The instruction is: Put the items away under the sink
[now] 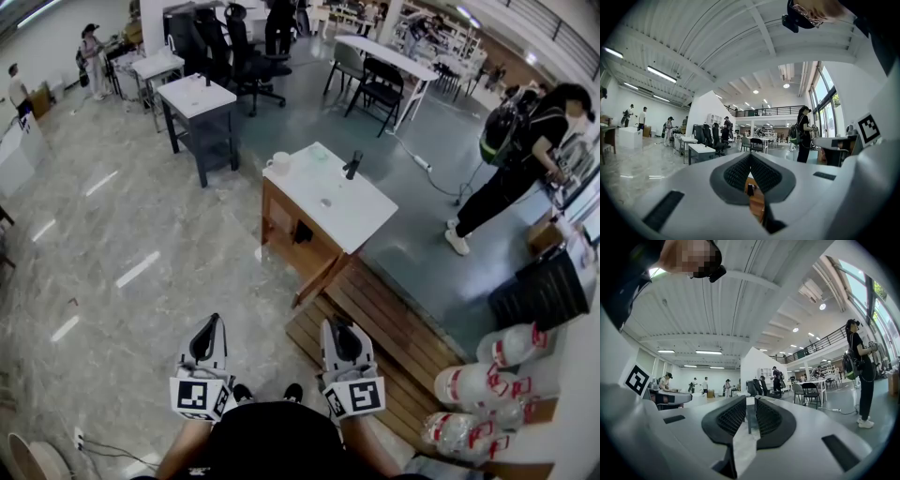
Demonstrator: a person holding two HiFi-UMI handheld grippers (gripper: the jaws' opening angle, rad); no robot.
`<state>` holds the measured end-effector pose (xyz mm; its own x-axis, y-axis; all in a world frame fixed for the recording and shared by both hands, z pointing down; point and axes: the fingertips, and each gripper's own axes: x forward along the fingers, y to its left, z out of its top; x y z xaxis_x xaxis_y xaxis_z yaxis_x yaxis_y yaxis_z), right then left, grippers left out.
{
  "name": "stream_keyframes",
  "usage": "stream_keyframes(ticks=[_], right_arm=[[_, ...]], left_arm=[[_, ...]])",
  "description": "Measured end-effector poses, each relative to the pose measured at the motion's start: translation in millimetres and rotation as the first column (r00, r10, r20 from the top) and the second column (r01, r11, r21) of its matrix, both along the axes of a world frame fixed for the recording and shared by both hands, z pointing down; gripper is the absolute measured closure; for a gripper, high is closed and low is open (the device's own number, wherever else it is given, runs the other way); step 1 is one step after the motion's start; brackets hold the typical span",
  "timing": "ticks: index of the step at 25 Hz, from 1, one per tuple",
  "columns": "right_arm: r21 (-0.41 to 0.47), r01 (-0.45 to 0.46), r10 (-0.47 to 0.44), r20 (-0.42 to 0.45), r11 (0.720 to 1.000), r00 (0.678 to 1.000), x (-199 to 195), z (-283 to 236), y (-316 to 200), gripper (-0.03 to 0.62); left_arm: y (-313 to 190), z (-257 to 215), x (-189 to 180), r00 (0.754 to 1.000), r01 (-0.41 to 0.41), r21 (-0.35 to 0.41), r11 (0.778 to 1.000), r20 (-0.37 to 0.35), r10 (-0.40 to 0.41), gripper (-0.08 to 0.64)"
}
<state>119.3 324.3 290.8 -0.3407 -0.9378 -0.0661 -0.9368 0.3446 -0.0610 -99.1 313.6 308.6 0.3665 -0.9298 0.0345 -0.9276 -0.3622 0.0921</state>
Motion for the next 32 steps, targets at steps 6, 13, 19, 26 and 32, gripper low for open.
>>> stream_keyframes(ticks=[6,13,19,26,32], right_arm=[[0.014,0.017,-0.017,-0.004,1.0,1.0,-4,-3,1,0.422],[0.013,0.011,-0.01,-0.011,1.0,1.0,-6,-4,0,0.278],[0.092,0.079,-0.079,-0.004,0.993,0.997,-18,-18,5,0.133],[0.089,0.073,-0.073,-0.005,0.993,0.997,-23,-21,5,0.115],[0.077,0.044,-0.044,0.0,0.996,0.999,-37,-19,0,0.115]], left_arm=[[1,2,0,1.0,-0.003,-0.003,1.0,0.001,0.003,0.552],[2,2,-1,1.0,-0.004,-0.009,1.0,0.005,0.004,0.552],[1,2,-4,1.0,-0.003,-0.008,1.0,-0.001,0.003,0.552],[3,2,-10,1.0,-0.006,-0.01,1.0,-0.002,0.006,0.552],[4,-2,-34,1.0,-0.005,-0.013,1.0,-0.006,0.004,0.552]])
